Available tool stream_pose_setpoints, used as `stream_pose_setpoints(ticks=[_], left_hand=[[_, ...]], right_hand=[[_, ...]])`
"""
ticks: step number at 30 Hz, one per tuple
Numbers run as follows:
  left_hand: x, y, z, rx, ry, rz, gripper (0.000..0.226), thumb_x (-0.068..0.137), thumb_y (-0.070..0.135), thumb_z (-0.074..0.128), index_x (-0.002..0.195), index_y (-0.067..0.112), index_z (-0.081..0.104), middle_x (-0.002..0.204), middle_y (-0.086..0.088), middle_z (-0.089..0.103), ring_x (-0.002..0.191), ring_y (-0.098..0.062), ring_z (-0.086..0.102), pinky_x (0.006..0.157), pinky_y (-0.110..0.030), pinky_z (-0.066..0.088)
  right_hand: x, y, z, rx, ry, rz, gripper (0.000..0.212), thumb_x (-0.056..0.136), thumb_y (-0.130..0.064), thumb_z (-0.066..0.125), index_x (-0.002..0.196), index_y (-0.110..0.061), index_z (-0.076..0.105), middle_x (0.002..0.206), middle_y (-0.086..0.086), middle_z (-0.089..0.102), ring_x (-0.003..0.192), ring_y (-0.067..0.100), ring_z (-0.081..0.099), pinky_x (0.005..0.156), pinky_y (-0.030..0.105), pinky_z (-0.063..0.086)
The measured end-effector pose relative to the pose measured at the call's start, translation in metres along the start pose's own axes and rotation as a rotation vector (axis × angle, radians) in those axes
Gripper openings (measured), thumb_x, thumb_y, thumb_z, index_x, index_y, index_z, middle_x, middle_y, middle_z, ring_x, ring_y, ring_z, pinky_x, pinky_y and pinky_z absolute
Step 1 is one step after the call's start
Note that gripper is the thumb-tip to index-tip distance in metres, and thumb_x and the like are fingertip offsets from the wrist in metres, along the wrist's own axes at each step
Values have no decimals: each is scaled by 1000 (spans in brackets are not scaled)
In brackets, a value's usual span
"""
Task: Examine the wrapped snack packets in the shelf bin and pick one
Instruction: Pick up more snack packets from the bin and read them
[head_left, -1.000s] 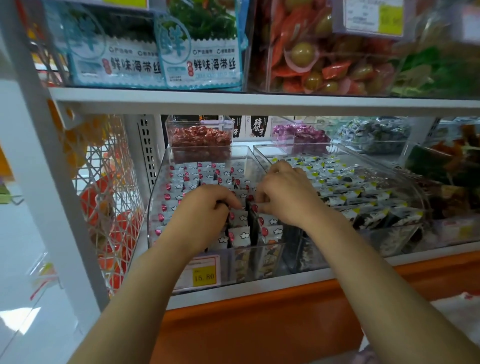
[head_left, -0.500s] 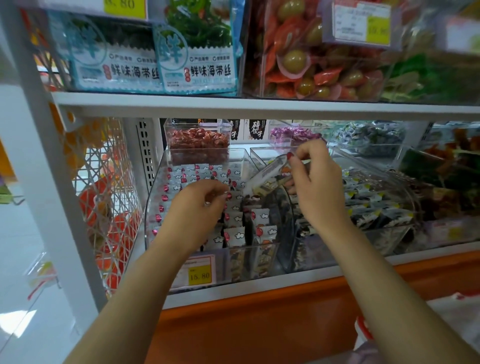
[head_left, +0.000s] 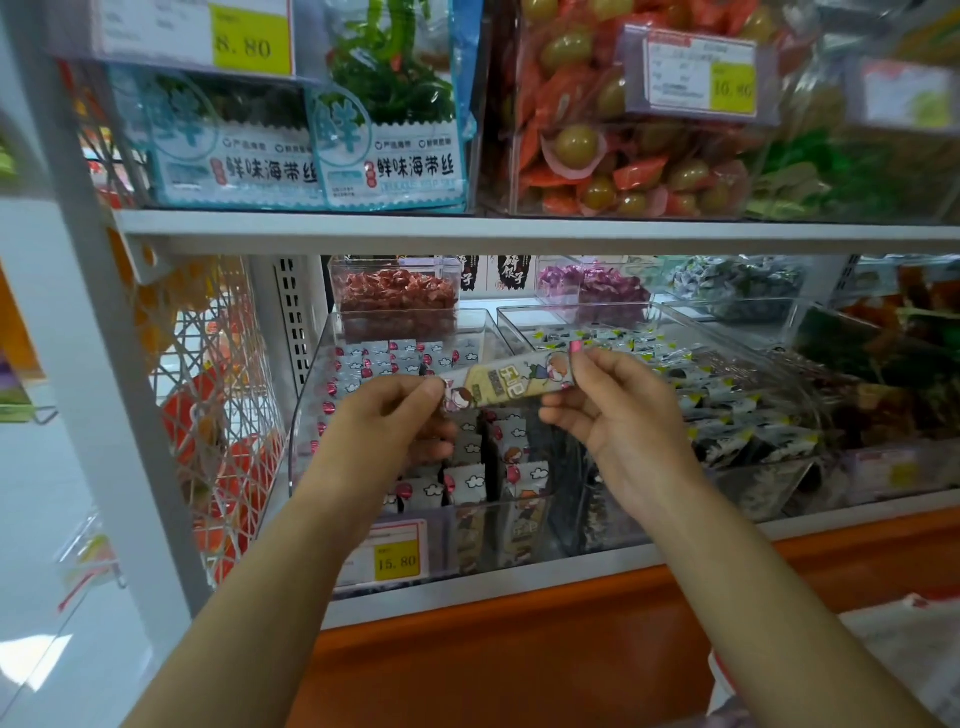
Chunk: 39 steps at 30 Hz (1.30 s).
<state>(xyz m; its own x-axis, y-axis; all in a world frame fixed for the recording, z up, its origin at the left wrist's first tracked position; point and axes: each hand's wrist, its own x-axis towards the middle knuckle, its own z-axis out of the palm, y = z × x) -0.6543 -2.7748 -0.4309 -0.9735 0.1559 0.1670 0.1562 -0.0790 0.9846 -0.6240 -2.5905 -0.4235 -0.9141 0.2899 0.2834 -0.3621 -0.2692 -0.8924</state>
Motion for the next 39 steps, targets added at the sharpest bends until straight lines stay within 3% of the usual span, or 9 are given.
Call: stream_pose_setpoints(ticks=[7,10,13,18,22,27,32,36,39], left_hand=[[2,2,-5,-437,23,-131,22,89,15,57,68,11,53,58,1,55,54,-8,56,52,-16,50],[3,3,-5,-547,55,-155,19,91,5,52,72,8,53,63,-3,54,51,-7,57,50,-15,51],[3,3,-5,-568,84,-169,16,92,-4,46,81,6,52,73,-8,54,59,-12,59,51,-15,52],[4,2,-5,-533,80,-172,14,90,-5,49,83,6,55,76,-12,58,67,-17,64,56,-19,54],[1,4,-4,-464,-22,-118,15,79,18,65,81,5,58,79,-7,67,69,-15,68,65,-23,56],[-3,3,2,-284,22,-13,25,77,12,65,96,1,55,94,-14,66,79,-17,71,68,-19,55],[-4,4,1,-137,21,32,32,68,18,71,94,6,57,102,-17,67,87,-22,71,75,-25,54],[-7,6,2,-9,18,89,24,76,14,71,96,16,59,99,-6,66,87,-20,70,82,-32,52],[-10,8,3,122,-28,142,30,79,12,71,104,25,60,101,1,60,94,-18,65,84,-28,52]], right_hand=[[-2,1,-1,286,-96,163,17,73,-3,61,87,-1,70,76,9,71,68,16,69,61,22,56],[-1,3,0,307,-71,166,21,80,7,55,100,4,60,73,10,71,69,18,70,63,22,56],[-2,4,-1,294,-58,145,19,83,12,51,98,3,60,71,9,71,69,18,70,63,22,56],[-1,7,-4,124,-13,41,21,87,12,49,100,2,62,70,4,71,70,16,70,67,21,56],[-1,9,-4,-73,46,-44,19,90,7,51,100,0,65,87,10,70,74,17,71,71,23,57],[-4,6,1,-50,-26,-77,30,91,-10,55,68,-17,73,82,8,72,79,22,70,67,27,58],[-7,4,-1,-247,-77,-181,10,81,-20,68,88,-24,73,87,-4,72,86,15,69,69,31,59],[-7,3,0,-371,-37,-215,20,83,-13,67,75,-31,72,77,-9,70,78,13,68,66,31,59],[-6,4,-1,-451,42,-240,18,83,-18,67,65,-24,69,64,-9,63,67,10,62,64,25,55]])
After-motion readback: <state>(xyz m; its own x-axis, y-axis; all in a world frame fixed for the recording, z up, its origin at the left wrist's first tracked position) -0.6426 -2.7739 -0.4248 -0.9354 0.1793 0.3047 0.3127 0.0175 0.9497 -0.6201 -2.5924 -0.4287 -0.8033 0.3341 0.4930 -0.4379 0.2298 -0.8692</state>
